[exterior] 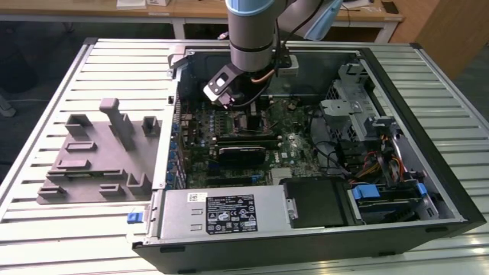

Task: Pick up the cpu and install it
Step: 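Place the cpu into insertion slot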

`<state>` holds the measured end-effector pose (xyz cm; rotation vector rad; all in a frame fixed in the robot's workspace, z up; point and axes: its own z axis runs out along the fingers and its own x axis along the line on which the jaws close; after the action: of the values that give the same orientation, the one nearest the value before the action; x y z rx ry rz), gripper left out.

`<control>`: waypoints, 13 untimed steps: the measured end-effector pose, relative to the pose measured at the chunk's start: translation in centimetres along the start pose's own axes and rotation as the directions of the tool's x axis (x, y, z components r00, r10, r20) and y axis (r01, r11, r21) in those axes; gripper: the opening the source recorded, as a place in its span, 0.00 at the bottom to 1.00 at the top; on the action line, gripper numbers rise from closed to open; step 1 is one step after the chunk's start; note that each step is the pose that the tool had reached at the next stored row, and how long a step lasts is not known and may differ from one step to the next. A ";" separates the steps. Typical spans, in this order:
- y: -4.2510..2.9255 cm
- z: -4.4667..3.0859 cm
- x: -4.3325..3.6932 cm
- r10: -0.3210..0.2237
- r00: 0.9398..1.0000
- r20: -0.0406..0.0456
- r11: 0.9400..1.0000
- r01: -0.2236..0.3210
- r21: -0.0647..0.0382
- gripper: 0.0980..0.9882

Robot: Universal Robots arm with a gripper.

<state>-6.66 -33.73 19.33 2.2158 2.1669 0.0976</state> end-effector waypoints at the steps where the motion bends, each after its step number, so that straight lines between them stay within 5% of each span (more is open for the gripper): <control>1: 0.00 0.00 0.00 0.000 1.000 0.000 1.000 0.000 0.000 0.57; 13: 0.05 -0.77 0.01 0.000 1.000 0.000 1.000 0.000 0.000 0.57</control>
<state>-6.67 -33.73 20.10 2.2161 2.1667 0.0974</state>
